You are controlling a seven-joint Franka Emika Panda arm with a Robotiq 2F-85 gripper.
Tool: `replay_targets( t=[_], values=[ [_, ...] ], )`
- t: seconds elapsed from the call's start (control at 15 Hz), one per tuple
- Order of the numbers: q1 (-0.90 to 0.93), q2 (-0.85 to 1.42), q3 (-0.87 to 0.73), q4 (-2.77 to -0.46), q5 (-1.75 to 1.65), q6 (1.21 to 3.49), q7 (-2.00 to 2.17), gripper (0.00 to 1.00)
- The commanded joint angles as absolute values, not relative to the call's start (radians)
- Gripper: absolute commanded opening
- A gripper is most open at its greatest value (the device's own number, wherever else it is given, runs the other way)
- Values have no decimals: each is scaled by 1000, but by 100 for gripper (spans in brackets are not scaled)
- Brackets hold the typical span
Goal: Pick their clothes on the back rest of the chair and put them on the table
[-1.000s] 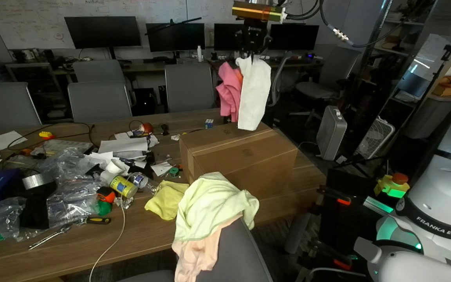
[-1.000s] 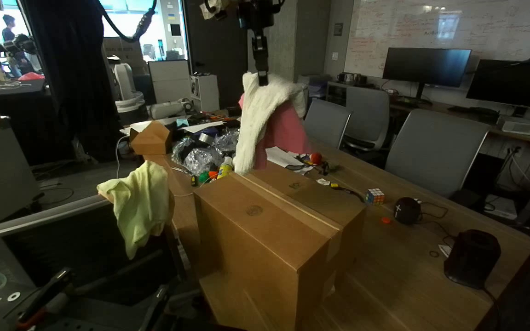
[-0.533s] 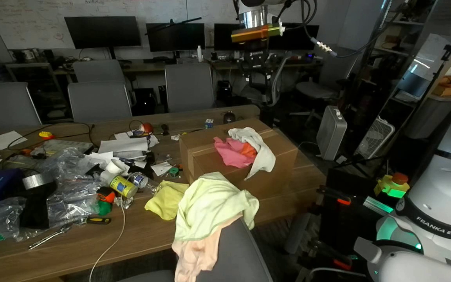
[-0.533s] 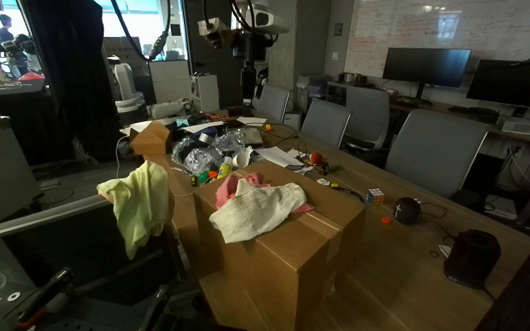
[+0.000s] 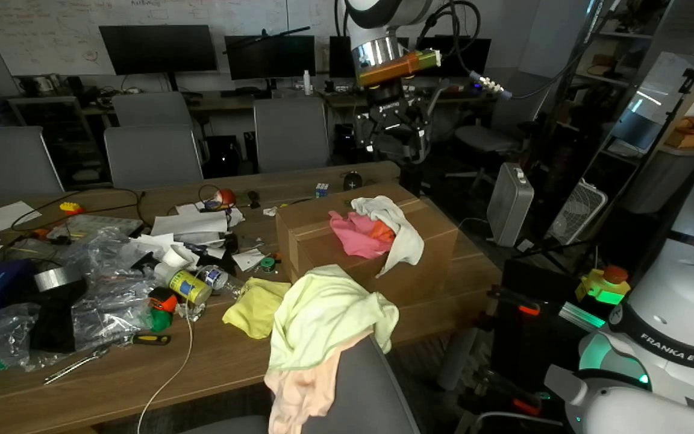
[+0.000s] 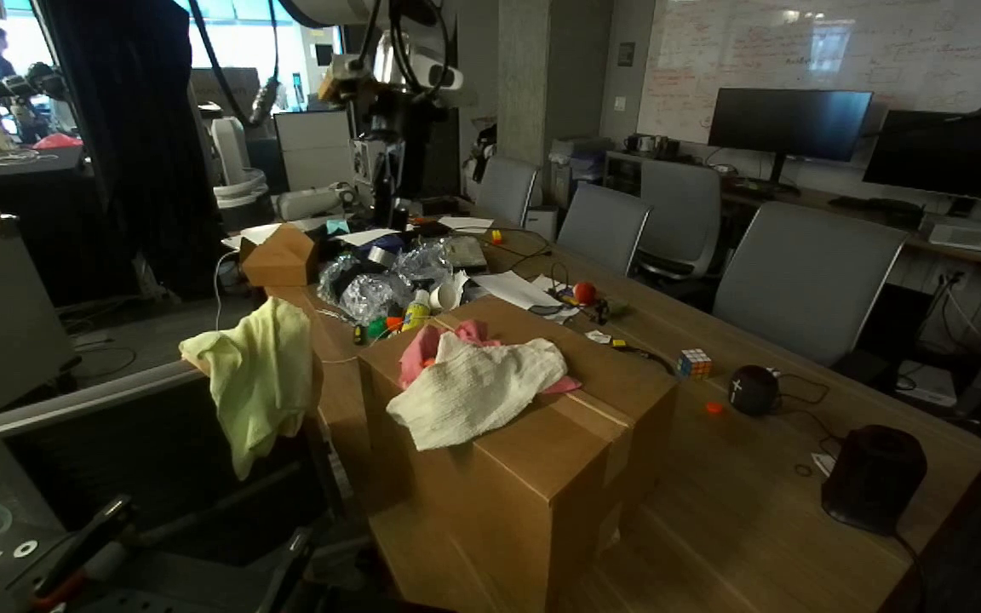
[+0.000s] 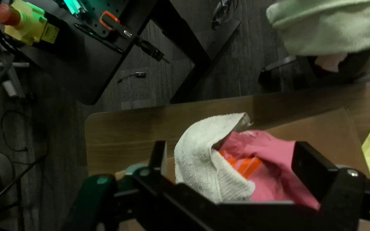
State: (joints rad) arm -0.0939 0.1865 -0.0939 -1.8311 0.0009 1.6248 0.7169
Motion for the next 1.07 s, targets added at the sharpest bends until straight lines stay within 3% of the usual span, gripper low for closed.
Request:
replay_targets(
  t=[0.0,0.53,1.0],
  values=[
    [-21,104,-42,-1955,2,1630,639,100],
    [130,119,110,-2056,77,1697,462,100],
    [208,210,167,-2073,74,1915,410,100]
  ],
)
